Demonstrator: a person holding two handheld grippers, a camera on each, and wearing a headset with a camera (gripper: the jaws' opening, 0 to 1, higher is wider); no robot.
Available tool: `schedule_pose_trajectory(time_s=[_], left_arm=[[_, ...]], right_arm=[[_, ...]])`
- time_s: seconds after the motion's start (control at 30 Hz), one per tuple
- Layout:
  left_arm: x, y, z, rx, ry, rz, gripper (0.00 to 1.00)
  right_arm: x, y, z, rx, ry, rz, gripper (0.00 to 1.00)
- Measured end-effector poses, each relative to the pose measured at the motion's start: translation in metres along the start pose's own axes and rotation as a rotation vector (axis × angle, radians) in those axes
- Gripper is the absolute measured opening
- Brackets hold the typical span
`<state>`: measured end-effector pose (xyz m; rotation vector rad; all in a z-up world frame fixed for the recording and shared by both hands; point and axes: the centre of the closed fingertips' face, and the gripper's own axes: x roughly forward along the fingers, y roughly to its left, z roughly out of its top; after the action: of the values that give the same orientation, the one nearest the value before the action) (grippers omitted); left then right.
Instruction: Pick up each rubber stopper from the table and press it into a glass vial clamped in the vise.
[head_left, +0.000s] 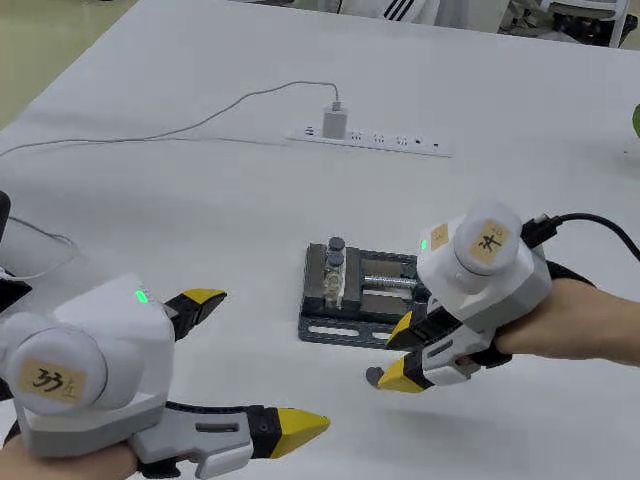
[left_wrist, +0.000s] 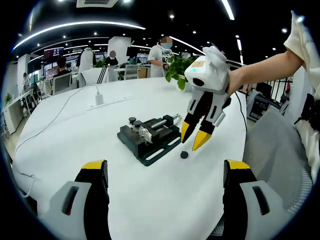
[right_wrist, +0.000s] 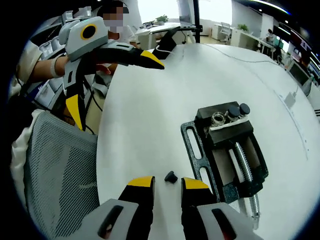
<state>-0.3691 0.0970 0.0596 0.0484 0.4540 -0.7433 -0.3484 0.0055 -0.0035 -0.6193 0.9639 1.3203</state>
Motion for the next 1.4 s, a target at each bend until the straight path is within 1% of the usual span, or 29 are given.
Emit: schedule_pose_trajectory(time_s=[0.07, 0.2, 0.27, 0.37, 0.53, 0.6, 0.77, 0.9, 1.13, 1.2, 1.23, 1.27, 1.3, 1.33, 1.37, 1.4], left_arm=[[0.001, 0.0, -0.001, -0.002, 0.001, -0.002, 0.95], [0.001, 0.0, -0.002, -0.006, 0.002, -0.005, 0.95], [0.001, 0.0, -0.003, -0.007, 0.002, -0.004, 0.95], [0.001, 0.0, -0.004, -0.011, 0.003, -0.003, 0.95], [0.001, 0.001, -0.006, -0.017, 0.006, -0.003, 0.95], [0.001, 0.0, -0.007, -0.018, 0.008, -0.003, 0.95], [0.002, 0.001, -0.008, -0.019, 0.009, -0.004, 0.95], [0.002, 0.001, -0.007, -0.018, 0.005, -0.003, 0.95], [0.002, 0.0, -0.008, -0.015, 0.008, -0.003, 0.94], [0.002, 0.0, -0.007, -0.018, 0.005, -0.002, 0.94], [0.002, 0.0, -0.007, -0.02, 0.004, -0.002, 0.94], [0.002, 0.0, -0.008, -0.019, 0.005, -0.001, 0.94], [0.002, 0.0, -0.008, -0.019, 0.006, -0.001, 0.94], [0.002, 0.001, -0.008, -0.02, 0.005, -0.001, 0.94], [0.002, 0.001, -0.008, -0.022, 0.004, -0.001, 0.94], [0.002, 0.001, -0.009, -0.022, 0.005, -0.001, 0.94]], right_arm=[[0.003, 0.001, 0.0, 0.034, -0.009, 0.004, 0.12], [0.007, 0.001, 0.0, 0.049, -0.012, 0.0, 0.05], [0.009, 0.0, -0.001, 0.062, -0.009, -0.003, 0.05], [0.011, -0.002, -0.003, 0.055, 0.001, -0.01, 0.04], [0.014, -0.002, -0.003, 0.05, 0.006, -0.007, 0.02], [0.014, -0.002, -0.005, 0.043, 0.017, -0.006, 0.0], [0.014, -0.001, -0.005, 0.041, 0.016, -0.004, 0.0], [0.015, -0.001, -0.006, 0.04, 0.028, -0.009, 0.0], [0.015, 0.0, -0.005, 0.061, 0.034, -0.008, 0.01], [0.016, -0.001, -0.005, 0.058, 0.037, -0.019, 0.0], [0.016, -0.003, -0.005, 0.062, 0.041, -0.032, 0.0], [0.017, -0.003, -0.004, 0.072, 0.038, -0.033, 0.0], [0.017, -0.003, -0.003, 0.076, 0.042, -0.047, 0.0], [0.018, -0.003, -0.003, 0.039, 0.055, -0.062, 0.0], [0.017, -0.004, -0.005, 0.005, 0.081, -0.075, 0.0], [0.018, -0.001, -0.006, 0.027, 0.094, -0.084, 0.0]])
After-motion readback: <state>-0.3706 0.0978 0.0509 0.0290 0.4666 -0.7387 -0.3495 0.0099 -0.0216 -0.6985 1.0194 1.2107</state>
